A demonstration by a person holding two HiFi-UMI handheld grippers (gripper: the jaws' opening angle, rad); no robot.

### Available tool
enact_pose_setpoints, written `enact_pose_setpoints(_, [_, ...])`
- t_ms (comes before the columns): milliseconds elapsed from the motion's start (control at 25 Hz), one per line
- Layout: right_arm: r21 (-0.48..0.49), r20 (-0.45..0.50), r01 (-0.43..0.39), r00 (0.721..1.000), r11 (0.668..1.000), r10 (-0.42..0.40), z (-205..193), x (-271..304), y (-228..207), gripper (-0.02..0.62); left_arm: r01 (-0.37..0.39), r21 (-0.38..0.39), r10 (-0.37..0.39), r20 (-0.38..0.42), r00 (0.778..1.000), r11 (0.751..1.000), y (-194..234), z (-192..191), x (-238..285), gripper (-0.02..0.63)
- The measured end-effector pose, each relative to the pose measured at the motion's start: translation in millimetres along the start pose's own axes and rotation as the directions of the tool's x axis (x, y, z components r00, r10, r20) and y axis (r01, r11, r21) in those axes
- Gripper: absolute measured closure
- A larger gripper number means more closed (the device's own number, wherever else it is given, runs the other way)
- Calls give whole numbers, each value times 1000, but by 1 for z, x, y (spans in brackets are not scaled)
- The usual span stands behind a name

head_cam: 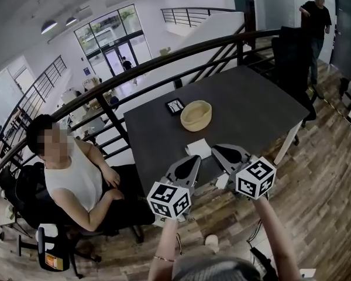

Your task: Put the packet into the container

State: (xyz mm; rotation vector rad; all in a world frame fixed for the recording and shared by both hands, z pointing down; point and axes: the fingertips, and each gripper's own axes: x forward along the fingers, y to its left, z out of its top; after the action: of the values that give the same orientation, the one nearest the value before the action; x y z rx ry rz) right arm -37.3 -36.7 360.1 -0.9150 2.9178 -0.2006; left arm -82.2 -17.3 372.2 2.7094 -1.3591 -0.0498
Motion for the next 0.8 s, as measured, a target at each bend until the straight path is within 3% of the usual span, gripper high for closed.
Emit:
enact_pose_setpoints(480, [-8,-32,-50,998,999,49,1,51,-60,584,-18,-10,18,-15,1000,1000,45,-3,56,598])
enact_pose_setpoints(800, [-10,-100,-240,966,971,238,-7,93,-99,584,-130,-31,129,-11,992,991,83,-10,101,598])
